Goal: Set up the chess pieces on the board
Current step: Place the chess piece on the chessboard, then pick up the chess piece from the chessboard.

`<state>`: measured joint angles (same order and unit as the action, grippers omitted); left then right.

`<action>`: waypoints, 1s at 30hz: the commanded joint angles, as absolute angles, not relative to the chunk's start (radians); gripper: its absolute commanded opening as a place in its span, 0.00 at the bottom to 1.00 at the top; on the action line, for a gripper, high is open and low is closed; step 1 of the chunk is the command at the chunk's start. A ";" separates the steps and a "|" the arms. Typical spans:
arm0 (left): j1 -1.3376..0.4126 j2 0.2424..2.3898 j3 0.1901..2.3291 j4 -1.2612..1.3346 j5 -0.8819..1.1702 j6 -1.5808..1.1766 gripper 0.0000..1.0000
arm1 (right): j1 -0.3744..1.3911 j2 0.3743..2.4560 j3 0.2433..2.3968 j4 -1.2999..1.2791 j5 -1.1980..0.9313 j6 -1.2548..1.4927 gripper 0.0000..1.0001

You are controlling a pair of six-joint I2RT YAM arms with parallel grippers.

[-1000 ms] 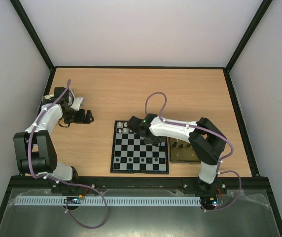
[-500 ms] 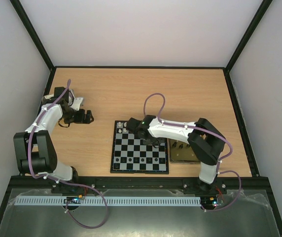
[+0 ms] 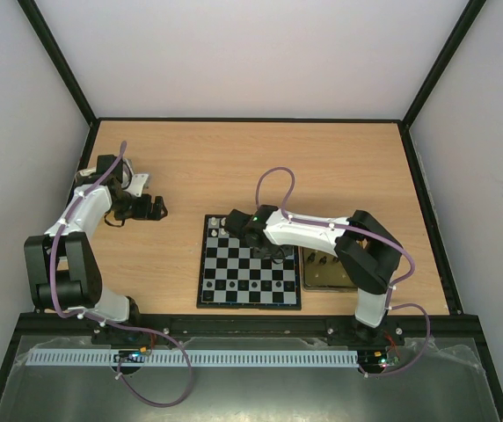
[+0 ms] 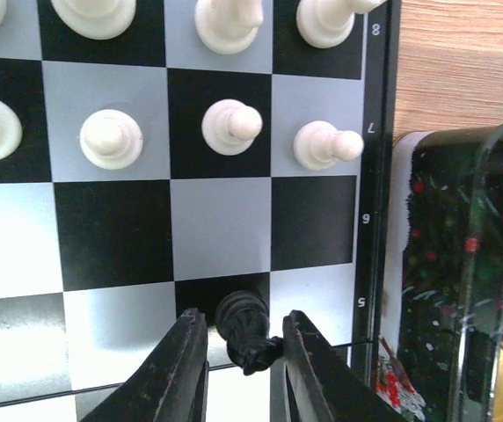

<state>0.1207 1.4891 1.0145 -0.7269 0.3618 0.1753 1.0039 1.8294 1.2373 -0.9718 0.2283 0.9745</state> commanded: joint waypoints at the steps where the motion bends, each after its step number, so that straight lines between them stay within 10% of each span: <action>1: 0.117 1.481 1.027 -0.740 0.363 0.175 0.99 | 1.013 1.813 1.246 -0.957 0.219 0.990 0.23; 30: 0.113 1.486 1.029 -0.742 0.362 0.176 0.99 | 0.964 1.766 1.180 -0.919 0.126 0.893 0.14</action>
<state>0.1177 1.4891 1.0145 -0.7273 0.3618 0.1753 0.9871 1.7905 1.2011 -0.9405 0.1310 0.9157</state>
